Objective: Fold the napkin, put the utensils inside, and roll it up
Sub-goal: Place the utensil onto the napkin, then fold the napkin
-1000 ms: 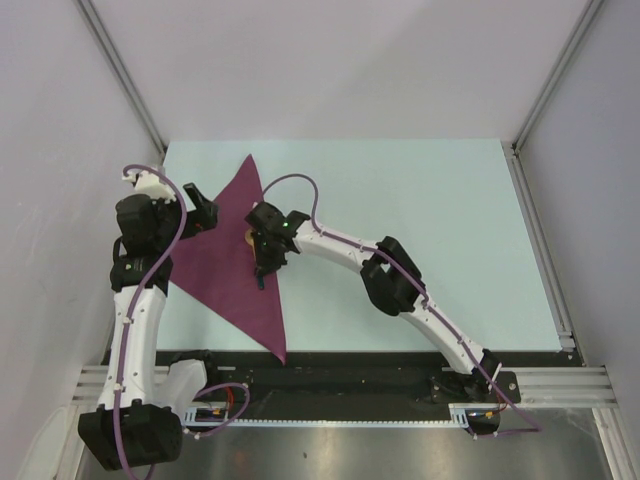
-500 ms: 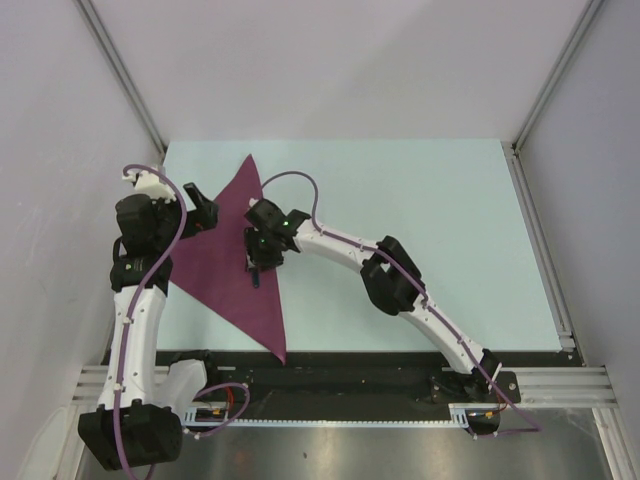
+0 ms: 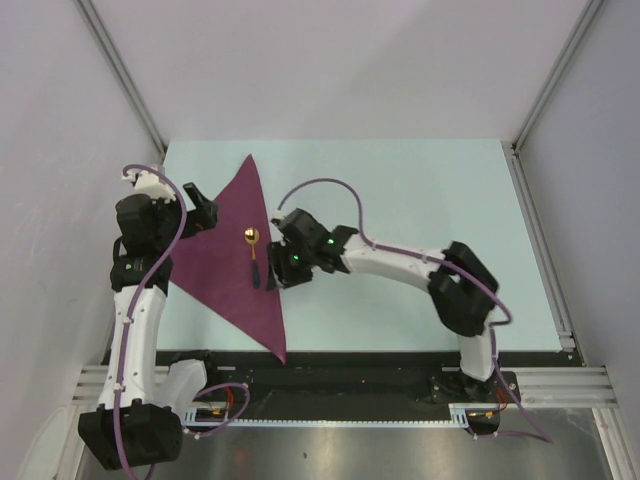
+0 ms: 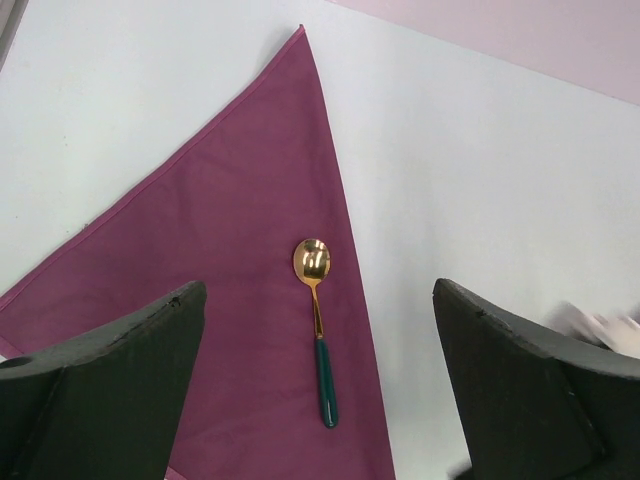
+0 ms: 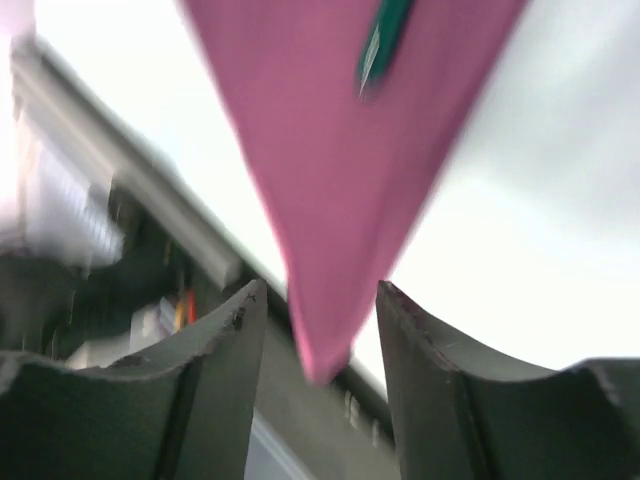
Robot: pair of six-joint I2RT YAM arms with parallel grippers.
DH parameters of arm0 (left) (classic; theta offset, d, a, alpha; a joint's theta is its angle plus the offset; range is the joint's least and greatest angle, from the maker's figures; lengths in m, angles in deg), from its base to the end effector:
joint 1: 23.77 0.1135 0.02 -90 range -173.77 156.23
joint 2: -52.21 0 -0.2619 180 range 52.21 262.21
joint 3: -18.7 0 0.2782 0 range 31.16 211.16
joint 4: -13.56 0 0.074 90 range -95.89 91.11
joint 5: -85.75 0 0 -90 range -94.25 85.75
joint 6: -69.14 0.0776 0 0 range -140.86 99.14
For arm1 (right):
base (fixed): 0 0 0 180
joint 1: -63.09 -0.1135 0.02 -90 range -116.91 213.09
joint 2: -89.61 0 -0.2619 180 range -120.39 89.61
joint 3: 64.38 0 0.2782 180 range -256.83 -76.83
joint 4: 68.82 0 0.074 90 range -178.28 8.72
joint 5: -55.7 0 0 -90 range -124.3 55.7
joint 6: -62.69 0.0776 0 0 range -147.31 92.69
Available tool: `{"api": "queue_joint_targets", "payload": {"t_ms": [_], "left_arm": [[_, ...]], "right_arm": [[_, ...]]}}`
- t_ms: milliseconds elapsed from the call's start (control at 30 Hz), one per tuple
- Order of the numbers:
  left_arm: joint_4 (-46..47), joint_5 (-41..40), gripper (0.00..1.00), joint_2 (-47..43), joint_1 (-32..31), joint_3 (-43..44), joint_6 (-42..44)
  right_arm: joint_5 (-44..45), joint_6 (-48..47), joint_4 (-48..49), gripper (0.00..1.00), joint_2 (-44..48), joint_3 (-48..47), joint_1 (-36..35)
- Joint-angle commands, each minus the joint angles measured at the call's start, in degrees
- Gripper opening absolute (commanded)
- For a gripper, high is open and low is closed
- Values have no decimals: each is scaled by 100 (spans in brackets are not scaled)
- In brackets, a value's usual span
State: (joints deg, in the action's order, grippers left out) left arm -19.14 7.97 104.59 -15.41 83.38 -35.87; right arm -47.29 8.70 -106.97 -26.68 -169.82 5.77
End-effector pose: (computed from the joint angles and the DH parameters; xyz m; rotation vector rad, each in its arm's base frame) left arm 0.2719 0.0234 0.3280 -0.2494 1.9125 -0.2831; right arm 0.2593 0.4365 0.1830 -0.6023 2.5897 0.9299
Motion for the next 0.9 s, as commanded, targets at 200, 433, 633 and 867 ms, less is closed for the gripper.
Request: {"api": "queue_joint_targets", "payload": {"t_ms": [200, 433, 633, 867], "left_arm": [[188, 69, 100, 18, -27, -28, -55], [223, 157, 100, 88, -27, -46, -90], [232, 157, 100, 62, -36, -55, -99], [276, 315, 100, 62, -36, -55, -169]], "right_arm": [[-1311, 2013, 2989, 59, 2014, 3682, -481], [-1355, 3244, 5001, 56, 1637, 4561, -710], [-1320, 3465, 4855, 51, 1302, 4571, -789], [-1118, 3474, 4520, 51, 1188, 4579, -886]]}}
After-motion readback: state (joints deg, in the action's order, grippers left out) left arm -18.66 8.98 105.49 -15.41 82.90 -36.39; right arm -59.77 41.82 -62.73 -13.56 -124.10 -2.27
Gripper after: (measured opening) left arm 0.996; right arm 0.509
